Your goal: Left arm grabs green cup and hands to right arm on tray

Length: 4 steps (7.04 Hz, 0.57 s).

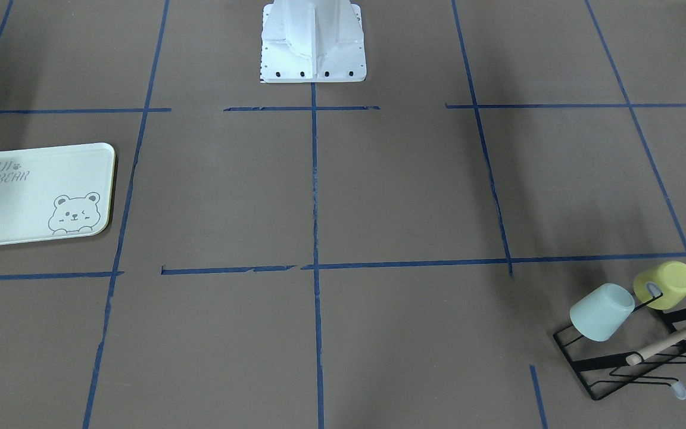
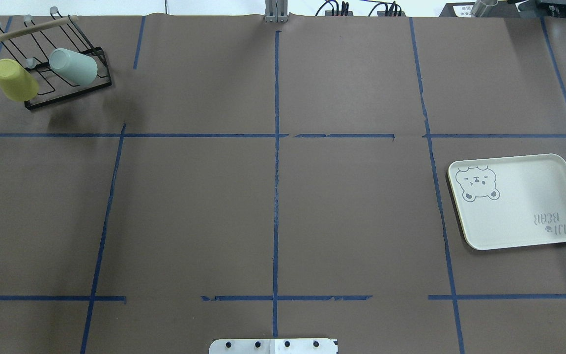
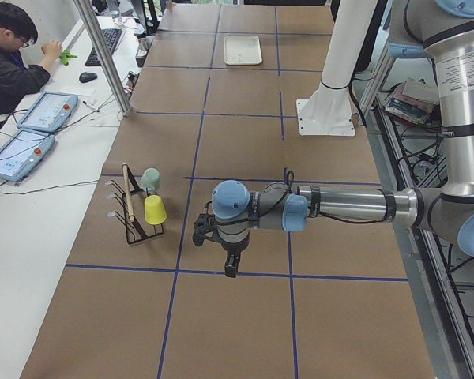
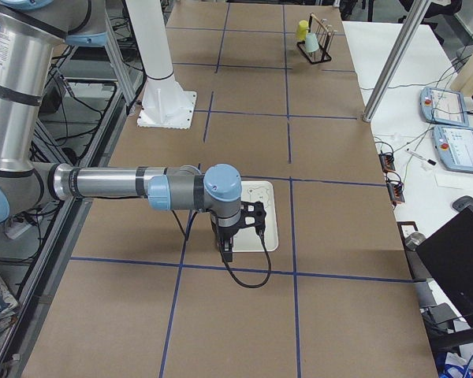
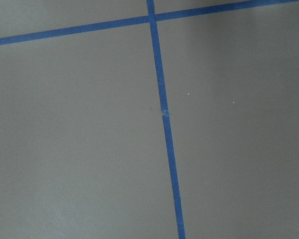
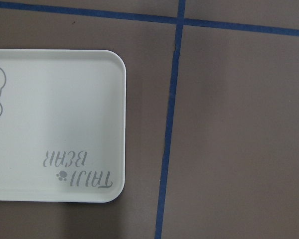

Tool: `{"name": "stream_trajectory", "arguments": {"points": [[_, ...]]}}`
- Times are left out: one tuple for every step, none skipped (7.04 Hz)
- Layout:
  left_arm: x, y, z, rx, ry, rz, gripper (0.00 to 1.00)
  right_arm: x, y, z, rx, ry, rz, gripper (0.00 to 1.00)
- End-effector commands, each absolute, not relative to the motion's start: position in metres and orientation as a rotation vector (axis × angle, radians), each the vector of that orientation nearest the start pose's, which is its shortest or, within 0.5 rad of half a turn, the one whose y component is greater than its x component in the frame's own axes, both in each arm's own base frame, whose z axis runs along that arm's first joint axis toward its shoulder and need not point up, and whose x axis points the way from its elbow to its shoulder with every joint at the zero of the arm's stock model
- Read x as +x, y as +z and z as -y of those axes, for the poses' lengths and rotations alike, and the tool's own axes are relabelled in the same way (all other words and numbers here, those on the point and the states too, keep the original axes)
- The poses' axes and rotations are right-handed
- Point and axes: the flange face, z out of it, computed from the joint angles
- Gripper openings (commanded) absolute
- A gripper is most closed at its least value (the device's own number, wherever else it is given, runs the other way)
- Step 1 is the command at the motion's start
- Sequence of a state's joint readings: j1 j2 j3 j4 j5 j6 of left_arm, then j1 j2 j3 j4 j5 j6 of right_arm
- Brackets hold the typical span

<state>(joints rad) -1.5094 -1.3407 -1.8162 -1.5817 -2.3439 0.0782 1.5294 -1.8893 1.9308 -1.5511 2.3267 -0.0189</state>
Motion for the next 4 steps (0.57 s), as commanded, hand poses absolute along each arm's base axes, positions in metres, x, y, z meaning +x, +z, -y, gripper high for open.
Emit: {"name": "stream_trajectory", "arguments": {"points": [[-0.039, 0.636, 0.400, 0.040, 0.146, -0.773, 1.00, 0.050, 0.614, 0.366, 0.052, -0.076, 0.760, 1.00], [-0.039, 0.637, 0.401, 0.036, 0.145, -0.774, 1.00, 0.050, 0.612, 0.367, 0.055, -0.076, 0.760, 1.00], [-0.037, 0.642, 0.406, 0.034, 0.144, -0.778, 1.00, 0.049, 0.607, 0.370, 0.066, -0.080, 0.760, 1.00], [-0.036, 0.617, 0.430, 0.093, 0.166, -0.779, 1.00, 0.049, 0.604, 0.374, 0.074, -0.082, 0.759, 1.00]]}}
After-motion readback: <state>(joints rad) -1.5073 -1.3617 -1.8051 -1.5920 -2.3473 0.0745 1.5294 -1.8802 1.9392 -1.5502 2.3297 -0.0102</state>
